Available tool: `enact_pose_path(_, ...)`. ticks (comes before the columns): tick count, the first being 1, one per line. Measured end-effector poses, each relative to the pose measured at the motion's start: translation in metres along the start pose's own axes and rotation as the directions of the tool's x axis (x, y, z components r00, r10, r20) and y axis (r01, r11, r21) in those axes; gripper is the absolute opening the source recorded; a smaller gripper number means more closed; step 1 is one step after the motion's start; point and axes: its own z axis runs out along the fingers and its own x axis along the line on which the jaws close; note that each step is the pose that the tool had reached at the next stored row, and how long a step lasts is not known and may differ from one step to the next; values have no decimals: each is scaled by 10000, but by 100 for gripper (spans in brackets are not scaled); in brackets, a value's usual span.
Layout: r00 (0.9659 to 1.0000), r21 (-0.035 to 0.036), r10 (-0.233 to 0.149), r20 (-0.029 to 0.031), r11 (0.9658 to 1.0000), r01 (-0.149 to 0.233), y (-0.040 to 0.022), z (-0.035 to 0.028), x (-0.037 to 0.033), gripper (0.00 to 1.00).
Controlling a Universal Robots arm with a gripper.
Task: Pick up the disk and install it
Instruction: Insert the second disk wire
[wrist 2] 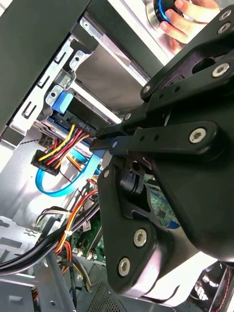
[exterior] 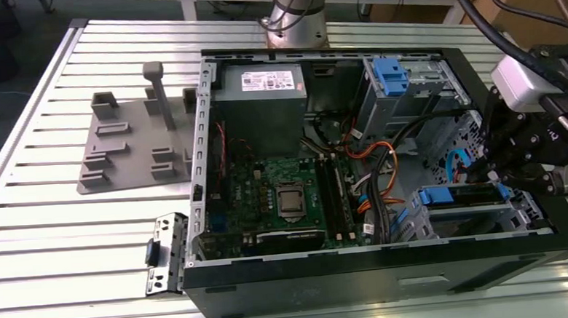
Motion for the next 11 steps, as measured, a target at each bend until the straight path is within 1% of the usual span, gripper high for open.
enact_pose_path(7,10000,-2,-23,-1,10000,23,0,25,46,16)
enact_pose_path(11,10000,-4,-30,-2,10000,30,-1,45,53,16)
